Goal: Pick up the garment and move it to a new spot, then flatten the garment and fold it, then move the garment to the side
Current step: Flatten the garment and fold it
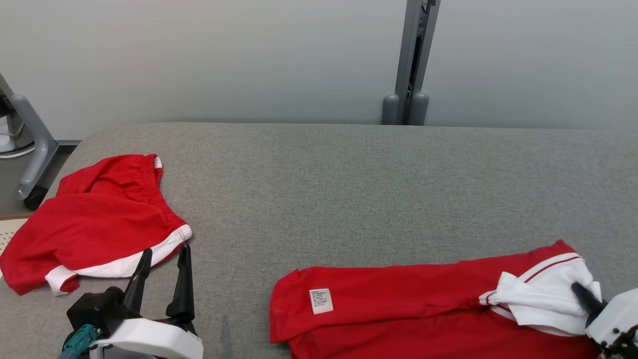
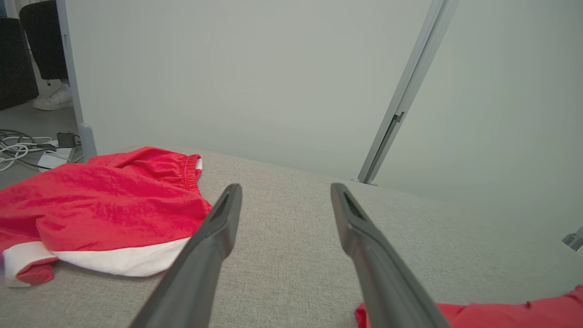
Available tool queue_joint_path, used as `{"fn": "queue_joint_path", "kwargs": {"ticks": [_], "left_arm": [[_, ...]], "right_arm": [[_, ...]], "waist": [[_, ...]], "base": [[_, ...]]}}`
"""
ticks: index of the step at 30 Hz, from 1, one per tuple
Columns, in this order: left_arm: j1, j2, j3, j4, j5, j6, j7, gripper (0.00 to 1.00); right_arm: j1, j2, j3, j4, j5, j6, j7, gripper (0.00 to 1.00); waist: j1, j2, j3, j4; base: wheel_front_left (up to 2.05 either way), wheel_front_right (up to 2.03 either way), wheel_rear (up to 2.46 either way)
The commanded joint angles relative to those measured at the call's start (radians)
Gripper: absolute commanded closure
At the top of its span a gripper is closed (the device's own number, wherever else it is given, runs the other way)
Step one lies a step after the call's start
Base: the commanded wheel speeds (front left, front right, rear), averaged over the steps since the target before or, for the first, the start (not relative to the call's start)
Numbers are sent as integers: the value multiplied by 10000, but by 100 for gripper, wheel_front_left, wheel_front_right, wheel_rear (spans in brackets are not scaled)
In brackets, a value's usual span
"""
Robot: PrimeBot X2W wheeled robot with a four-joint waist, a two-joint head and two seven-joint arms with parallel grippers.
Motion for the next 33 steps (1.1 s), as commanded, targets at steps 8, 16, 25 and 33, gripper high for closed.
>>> {"fn": "queue_joint_path", "kwargs": {"ticks": [8,16,25,33], "left_arm": [[17,-13,30,77,-73,-84,-13,0],[-65,-42,-27,156,-40,-144,-14,0],[-209,-79,-129,271,-50,-246,20,0],[-401,-108,-253,343,20,-312,64,0]], "right_arm": [[29,-654,-557,-397,-587,1,-572,100],[404,-293,-565,-2218,-1912,1,-1042,100],[1352,1434,-435,-5761,-3868,1,495,100],[1331,2746,175,-6226,-4383,1,1336,100]], "waist": [[0,0,-30,-146],[0,0,-121,-88],[0,0,-203,407],[0,0,-107,1286]], "base": [[0,0,0],[0,0,0],[0,0,0],[0,0,0]]}}
